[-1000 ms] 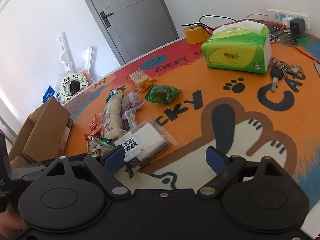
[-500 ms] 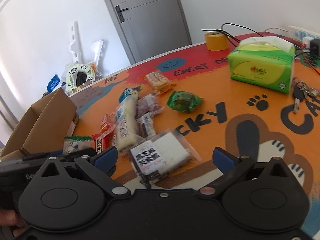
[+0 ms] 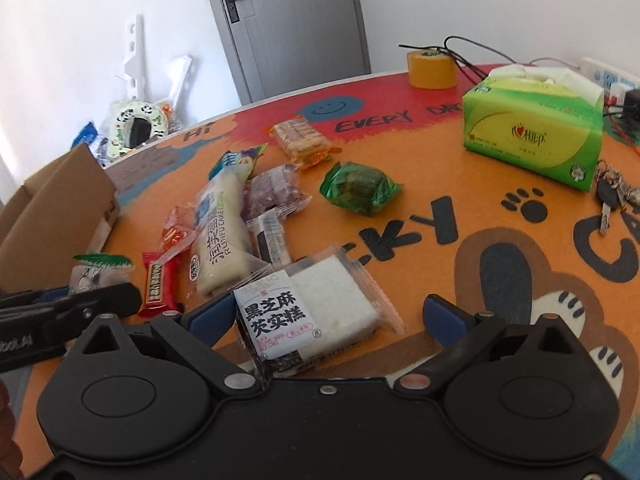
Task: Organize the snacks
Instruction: 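Grasp the white cake pack with the right gripper while the left holds the bread bag, then carry both packs over the box and release them inside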
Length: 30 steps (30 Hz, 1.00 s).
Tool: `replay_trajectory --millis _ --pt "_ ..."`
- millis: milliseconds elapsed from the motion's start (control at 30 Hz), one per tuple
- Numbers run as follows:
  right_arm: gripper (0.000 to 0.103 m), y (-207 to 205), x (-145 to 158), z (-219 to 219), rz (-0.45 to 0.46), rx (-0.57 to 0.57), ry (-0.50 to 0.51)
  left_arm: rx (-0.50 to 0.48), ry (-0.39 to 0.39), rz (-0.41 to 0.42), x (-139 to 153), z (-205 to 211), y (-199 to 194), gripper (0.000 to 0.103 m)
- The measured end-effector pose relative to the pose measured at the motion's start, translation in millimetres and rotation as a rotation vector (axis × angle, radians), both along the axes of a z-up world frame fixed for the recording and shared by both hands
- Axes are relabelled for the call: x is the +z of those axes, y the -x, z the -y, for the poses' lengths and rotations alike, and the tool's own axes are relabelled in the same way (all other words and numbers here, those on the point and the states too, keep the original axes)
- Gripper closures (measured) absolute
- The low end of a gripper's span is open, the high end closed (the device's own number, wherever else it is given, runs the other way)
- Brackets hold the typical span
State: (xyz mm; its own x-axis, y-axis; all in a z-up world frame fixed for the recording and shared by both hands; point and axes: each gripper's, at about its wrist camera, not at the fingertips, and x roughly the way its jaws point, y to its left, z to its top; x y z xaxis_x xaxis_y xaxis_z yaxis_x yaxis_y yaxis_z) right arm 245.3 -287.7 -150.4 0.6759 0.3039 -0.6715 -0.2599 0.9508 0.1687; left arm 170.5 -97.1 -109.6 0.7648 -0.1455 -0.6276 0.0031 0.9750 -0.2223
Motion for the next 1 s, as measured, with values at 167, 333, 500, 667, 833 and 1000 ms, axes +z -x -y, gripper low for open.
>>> replay_trajectory --millis 167,333,500,667,833,1000 --pt "0.011 5 1 -6 0.009 0.021 0.009 0.002 0.012 -0.005 -4 0 -2 0.057" --pt "0.02 12 -1 -10 0.036 0.06 0.027 0.008 0.012 -0.014 -5 1 -2 0.057" --pt "0.038 18 6 -4 0.027 0.072 0.011 0.014 0.009 -0.001 1 3 2 0.057" --pt "0.039 31 21 3 0.064 0.063 -0.031 0.01 0.01 0.028 13 4 11 0.057" --pt "0.039 36 41 9 0.099 0.025 -0.076 0.012 0.0 0.085 32 5 23 0.057" --pt "0.039 46 64 7 0.144 0.027 -0.125 0.029 -0.004 0.154 58 -1 38 0.057"
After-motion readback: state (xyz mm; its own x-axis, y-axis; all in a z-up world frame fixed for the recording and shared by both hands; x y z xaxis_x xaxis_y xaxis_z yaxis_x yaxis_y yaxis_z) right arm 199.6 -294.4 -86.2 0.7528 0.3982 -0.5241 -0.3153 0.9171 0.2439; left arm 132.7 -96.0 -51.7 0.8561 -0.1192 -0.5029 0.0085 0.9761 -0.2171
